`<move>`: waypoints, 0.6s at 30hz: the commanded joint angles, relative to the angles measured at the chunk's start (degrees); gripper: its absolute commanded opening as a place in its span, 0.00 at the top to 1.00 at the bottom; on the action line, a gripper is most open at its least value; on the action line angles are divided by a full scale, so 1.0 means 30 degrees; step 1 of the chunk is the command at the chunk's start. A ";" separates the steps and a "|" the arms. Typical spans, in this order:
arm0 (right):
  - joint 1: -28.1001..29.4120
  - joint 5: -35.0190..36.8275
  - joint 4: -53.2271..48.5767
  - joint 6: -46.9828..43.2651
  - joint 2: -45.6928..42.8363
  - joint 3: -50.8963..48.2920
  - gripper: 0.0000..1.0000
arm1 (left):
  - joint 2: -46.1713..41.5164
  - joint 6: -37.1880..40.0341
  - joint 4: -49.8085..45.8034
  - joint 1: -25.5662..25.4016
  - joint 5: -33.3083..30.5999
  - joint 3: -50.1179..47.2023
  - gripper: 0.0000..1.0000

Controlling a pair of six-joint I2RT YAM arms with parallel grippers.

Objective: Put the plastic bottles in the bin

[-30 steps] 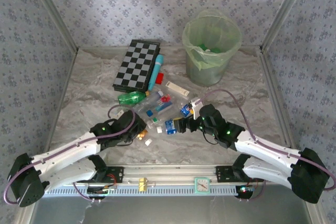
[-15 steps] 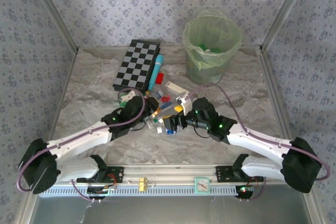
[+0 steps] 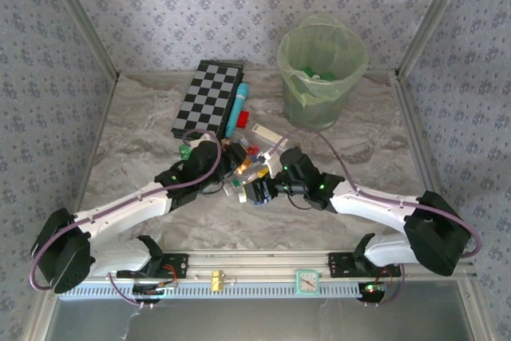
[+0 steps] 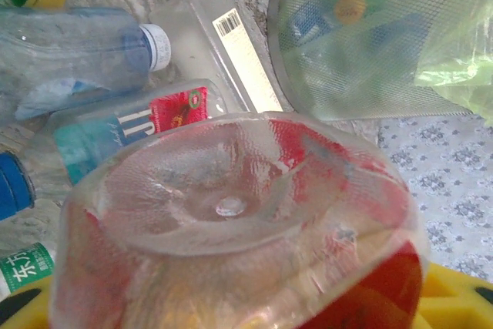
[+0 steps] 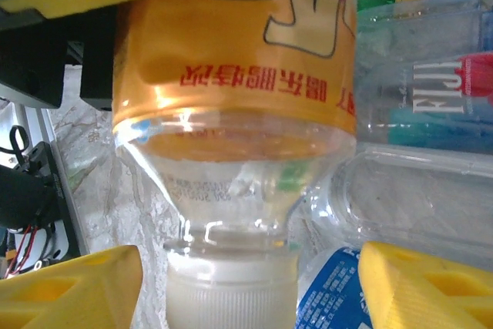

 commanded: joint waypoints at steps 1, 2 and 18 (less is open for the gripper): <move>-0.0029 -0.0322 0.0095 -0.0496 0.0263 0.1031 0.30 | -0.0547 0.0087 0.0724 0.0104 0.0794 -0.0057 0.51; -0.0084 -0.0309 -0.0020 -0.0577 0.0332 0.1149 0.32 | -0.0559 0.0071 0.0741 0.0119 0.0924 -0.0112 0.51; -0.0209 -0.0347 -0.0732 -0.0696 0.0328 0.1556 0.61 | -0.1190 0.0387 0.0051 0.0969 0.1183 -0.0073 0.00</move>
